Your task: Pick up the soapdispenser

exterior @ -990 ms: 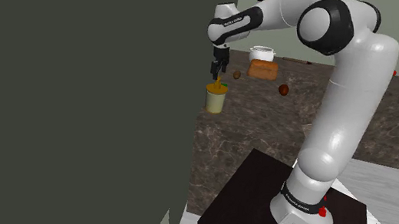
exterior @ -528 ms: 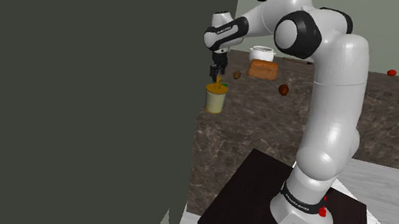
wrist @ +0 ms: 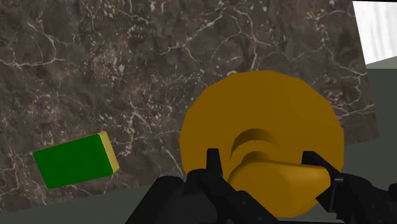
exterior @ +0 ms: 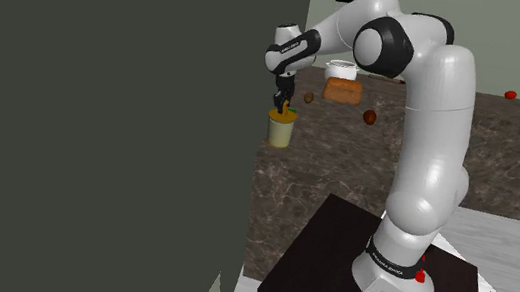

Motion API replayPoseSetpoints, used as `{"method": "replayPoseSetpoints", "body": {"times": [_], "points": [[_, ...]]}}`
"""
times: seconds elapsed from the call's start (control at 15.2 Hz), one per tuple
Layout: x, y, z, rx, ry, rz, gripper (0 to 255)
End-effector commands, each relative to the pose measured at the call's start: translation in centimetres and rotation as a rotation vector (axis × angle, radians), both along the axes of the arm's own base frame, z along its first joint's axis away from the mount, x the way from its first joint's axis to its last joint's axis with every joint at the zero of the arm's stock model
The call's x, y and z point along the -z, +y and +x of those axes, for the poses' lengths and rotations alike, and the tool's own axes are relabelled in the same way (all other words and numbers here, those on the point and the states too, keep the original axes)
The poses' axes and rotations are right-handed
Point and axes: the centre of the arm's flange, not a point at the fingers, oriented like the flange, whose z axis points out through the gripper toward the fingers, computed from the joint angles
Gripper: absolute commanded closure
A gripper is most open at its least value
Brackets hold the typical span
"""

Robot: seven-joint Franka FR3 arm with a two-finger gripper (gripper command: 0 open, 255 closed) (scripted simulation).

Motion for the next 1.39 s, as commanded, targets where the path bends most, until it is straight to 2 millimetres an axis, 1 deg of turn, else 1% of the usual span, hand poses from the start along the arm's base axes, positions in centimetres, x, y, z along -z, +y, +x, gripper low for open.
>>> {"method": "replayPoseSetpoints", "body": {"times": [0.0, 0.53, 1.32], "points": [[0.0, 0.0, 0.0, 0.0, 0.0, 0.0, 255], [0.1, 0.0, 0.0, 0.0, 0.0, 0.0, 255], [-6.3, 0.0, 0.0, 0.0, 0.0, 0.0, 255]]}}
